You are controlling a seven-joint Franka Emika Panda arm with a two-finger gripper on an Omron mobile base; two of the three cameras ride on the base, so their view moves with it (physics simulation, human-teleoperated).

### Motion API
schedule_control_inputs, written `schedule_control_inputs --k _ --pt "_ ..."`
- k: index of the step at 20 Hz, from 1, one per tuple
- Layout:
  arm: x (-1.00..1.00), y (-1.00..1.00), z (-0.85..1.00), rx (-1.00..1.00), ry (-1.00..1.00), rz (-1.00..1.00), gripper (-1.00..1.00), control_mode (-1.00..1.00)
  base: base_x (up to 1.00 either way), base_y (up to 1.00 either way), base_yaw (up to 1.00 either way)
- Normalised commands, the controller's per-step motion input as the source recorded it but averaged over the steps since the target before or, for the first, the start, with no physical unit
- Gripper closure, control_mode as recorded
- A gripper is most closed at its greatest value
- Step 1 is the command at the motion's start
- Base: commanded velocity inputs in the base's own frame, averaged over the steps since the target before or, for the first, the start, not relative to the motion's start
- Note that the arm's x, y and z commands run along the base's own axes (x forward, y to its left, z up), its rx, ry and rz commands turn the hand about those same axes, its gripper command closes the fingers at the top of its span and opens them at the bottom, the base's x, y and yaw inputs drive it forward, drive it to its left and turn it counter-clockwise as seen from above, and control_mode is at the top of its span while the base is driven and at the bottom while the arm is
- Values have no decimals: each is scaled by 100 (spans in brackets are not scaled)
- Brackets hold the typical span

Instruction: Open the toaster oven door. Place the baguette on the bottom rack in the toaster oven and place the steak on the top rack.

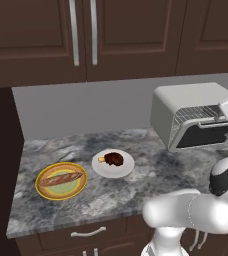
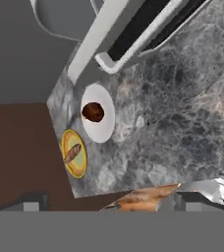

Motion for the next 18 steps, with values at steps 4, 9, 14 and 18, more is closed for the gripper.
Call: schedule_control_inputs --k 4,9,14,18 --pt "1 0 30 -51 -52 21 -100 -100 0 0 0" --pt "12 0 8 -46 -55 23 -100 -100 0 0 0" --pt "16 6 0 -39 -55 38 -100 -100 0 0 0" --pt "30 4 0 -21 -18 26 -100 -100 0 0 0"
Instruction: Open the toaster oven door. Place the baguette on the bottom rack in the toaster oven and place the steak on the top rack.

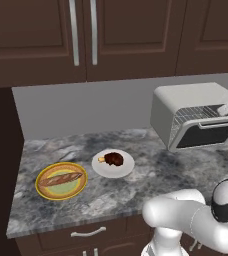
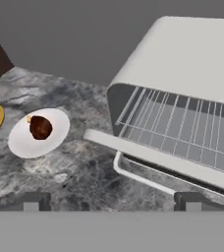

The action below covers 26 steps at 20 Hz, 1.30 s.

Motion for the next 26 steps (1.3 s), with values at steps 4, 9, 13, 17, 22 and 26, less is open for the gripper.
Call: schedule_control_inputs --k 4,9,13,17,22,26 --pt "39 4 0 -14 0 6 -100 -100 0 0 0" --pt "37 4 2 -7 5 -1 -100 -100 0 0 0" --pt "28 0 -9 0 8 -9 -100 -100 0 0 0" --pt "27 0 -17 0 7 -13 -100 -100 0 0 0" --pt "27 0 -29 0 4 -16 -100 -100 0 0 0" --pt "29 0 -35 0 3 -18 -100 -100 0 0 0"
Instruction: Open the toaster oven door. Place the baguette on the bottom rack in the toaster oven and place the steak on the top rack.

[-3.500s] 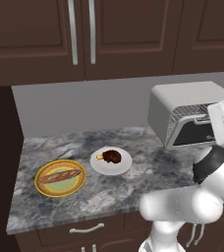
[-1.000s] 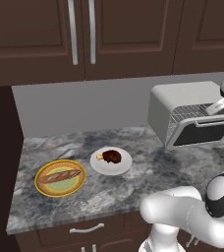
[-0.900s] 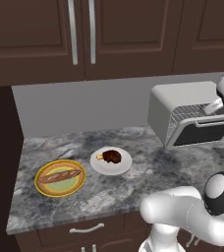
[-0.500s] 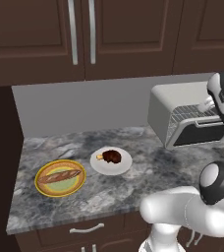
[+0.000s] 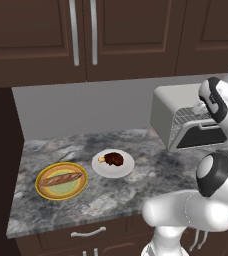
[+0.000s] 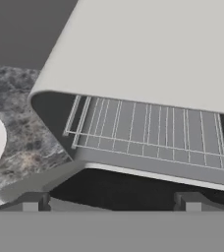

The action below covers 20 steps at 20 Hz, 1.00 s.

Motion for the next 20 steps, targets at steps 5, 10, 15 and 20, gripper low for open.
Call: schedule_control_inputs --k 5,10,15,20 --pt "30 -4 -37 2 6 -8 -100 -100 0 0 0" --pt "22 -8 -30 3 1 0 -100 -100 0 0 0" --pt "9 -9 -29 1 0 0 -100 -100 0 0 0" --pt "-23 -8 -29 0 2 -2 -100 -100 0 0 0"
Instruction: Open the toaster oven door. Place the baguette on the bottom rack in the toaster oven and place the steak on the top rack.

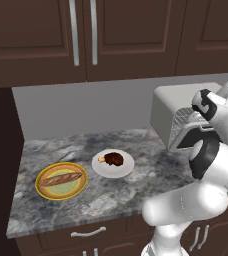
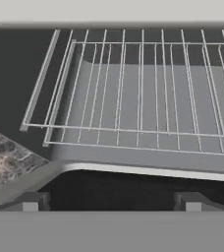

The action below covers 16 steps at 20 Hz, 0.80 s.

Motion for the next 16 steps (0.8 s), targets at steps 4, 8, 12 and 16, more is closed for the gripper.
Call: schedule_control_inputs --k 4,8,12,16 --pt "-50 -1 -20 0 12 -9 -100 -100 0 0 0" --pt "-56 0 -26 -1 26 -12 -100 -100 0 0 0" --pt "-58 4 -49 -3 31 -12 -100 -100 0 0 0" --pt "-67 2 -69 0 18 -11 -100 -100 0 0 0"
